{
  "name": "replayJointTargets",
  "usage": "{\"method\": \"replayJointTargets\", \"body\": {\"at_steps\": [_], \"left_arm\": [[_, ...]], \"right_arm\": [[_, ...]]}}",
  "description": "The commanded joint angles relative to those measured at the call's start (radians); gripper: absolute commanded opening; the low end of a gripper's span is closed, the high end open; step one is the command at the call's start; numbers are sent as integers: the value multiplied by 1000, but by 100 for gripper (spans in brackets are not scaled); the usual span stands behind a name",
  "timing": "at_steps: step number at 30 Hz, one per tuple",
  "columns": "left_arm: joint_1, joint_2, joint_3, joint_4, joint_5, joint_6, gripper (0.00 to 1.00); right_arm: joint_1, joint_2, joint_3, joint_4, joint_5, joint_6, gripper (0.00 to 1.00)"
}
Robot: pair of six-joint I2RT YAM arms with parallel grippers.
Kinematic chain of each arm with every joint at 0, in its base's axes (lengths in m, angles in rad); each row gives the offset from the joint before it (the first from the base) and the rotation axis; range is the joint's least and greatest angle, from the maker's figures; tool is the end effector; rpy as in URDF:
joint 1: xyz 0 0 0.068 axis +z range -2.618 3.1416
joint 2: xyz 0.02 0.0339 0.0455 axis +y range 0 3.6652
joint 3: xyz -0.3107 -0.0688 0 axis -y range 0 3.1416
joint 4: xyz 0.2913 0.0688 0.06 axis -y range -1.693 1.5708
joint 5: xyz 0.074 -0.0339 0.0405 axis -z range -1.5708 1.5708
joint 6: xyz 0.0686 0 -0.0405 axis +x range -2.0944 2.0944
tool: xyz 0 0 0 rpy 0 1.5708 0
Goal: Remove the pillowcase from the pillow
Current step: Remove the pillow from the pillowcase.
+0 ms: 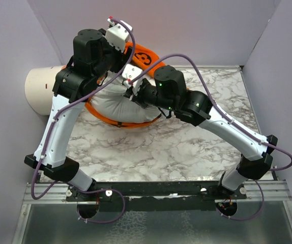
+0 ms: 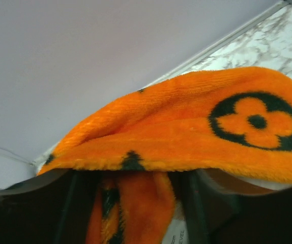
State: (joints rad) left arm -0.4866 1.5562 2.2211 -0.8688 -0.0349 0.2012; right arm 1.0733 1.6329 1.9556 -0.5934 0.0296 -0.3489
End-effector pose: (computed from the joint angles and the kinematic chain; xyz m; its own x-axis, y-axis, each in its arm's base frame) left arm 0.3081 -0.1603 0.6222 -0.0880 0.2725 -0.9581 0.4641 0.8623 0.2026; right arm 0.2089 0.3803 0.5348 0.1757 -0.3925 -0.9028 -0.8563 0.3915 -0.3369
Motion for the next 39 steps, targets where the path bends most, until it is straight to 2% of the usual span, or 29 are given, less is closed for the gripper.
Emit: {"method": "replayJointTargets", "body": {"at_steps": [1,6,10,12,16,19,23,26,32,36,39], "left_arm": [[-4,-137,-103,105,-66,92,75],[-4,-244,-197,91,47,116,84],[-5,-342,-306,117,146,140,85],[-5,-365,-362,115,140,162,84],[-5,-407,-502,189,34,257,83],[-4,-423,-584,279,-76,315,78],[-4,-409,-593,348,-212,339,64],[-5,-413,-587,359,-226,338,55],[-4,-431,-564,325,-199,312,51],[-4,-445,-596,331,-227,373,45],[-4,-464,-665,393,-272,428,42]], "right_arm": [[-137,-49,-84,11,-6,148,1],[-147,-50,-30,23,-21,196,1],[-148,-30,49,13,-69,231,1],[-148,-28,79,13,-105,247,1],[-148,-41,91,26,-155,271,1],[-148,-61,79,31,-159,278,1],[-148,-93,50,38,-150,275,1],[-148,-114,27,40,-136,273,1],[-149,-142,-18,50,-122,266,1],[-150,-152,-24,50,-120,268,1],[-150,-161,-19,49,-122,269,1]]}}
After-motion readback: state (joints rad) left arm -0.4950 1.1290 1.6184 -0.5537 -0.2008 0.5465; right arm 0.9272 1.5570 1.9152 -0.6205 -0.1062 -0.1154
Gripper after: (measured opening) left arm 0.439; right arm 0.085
